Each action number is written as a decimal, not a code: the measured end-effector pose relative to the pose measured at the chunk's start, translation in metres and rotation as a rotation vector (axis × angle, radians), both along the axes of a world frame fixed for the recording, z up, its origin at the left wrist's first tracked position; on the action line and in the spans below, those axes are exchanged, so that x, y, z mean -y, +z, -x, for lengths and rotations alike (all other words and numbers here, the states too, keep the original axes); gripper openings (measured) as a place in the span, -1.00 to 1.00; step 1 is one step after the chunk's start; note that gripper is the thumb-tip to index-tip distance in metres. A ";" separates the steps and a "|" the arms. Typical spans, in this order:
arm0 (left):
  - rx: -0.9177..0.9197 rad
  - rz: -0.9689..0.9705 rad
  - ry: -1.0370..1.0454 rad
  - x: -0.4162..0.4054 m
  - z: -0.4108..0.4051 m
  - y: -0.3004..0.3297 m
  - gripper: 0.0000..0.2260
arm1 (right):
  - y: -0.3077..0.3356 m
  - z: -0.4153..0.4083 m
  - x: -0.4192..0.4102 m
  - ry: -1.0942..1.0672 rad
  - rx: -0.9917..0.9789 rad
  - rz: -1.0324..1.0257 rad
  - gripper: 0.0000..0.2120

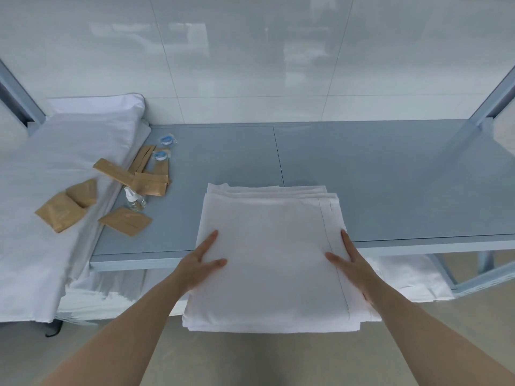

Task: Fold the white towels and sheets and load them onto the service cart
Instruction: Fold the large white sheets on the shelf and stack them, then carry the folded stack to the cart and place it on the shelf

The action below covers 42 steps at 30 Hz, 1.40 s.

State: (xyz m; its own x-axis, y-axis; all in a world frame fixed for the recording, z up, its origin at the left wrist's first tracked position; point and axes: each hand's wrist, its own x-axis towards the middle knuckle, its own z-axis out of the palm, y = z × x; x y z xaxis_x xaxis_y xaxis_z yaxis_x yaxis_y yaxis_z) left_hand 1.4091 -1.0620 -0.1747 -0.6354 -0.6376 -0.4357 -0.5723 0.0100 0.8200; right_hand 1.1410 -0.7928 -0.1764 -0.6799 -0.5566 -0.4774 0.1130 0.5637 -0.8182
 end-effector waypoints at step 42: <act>-0.175 0.309 -0.693 -0.167 0.172 0.068 -0.34 | 0.077 -0.048 -0.247 -0.547 -0.443 -0.232 -0.55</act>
